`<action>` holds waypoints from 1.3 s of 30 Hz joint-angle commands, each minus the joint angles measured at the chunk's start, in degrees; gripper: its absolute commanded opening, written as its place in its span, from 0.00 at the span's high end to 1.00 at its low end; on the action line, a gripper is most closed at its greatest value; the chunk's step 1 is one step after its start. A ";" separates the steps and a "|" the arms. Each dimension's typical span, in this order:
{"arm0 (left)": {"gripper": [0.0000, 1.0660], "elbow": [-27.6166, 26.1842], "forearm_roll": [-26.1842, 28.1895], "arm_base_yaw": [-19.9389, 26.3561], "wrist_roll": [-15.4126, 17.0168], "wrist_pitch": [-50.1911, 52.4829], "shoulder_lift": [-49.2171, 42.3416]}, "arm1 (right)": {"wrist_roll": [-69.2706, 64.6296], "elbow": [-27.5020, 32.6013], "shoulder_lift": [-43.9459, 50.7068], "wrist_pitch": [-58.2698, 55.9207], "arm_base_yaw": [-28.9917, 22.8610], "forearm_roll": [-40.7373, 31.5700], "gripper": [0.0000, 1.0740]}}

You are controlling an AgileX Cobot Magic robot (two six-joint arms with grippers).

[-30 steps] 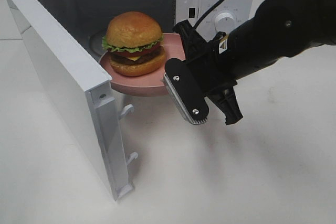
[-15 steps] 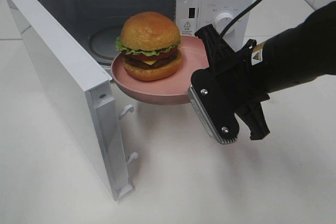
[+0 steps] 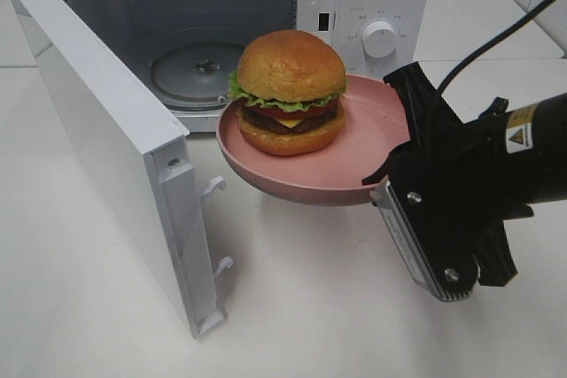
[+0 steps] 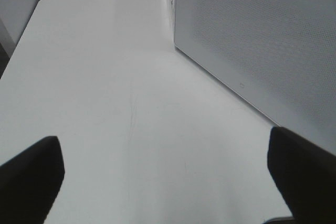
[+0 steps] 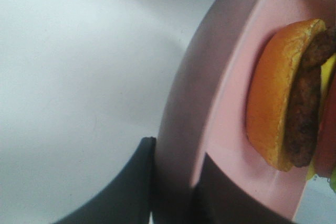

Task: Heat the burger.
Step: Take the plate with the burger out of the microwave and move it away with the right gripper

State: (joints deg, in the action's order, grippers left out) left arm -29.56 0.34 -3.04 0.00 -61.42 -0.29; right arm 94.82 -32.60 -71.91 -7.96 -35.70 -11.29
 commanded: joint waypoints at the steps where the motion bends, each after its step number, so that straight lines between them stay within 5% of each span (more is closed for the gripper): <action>1: 0.08 0.00 0.23 0.11 0.40 -0.06 -0.23 | -2.06 1.83 4.24 3.90 0.29 0.17 0.97; 12: 0.08 0.00 0.23 0.11 0.40 -0.06 -0.23 | -10.71 6.19 13.69 0.86 0.29 7.45 0.97; 39: 0.08 0.00 0.23 0.11 0.40 -0.06 -0.23 | -61.02 6.70 23.32 -19.77 0.29 47.67 0.96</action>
State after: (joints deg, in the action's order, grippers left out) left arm -29.56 0.34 -3.04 0.00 -61.42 -0.29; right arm 37.99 -25.55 -49.62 -28.48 -35.70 31.51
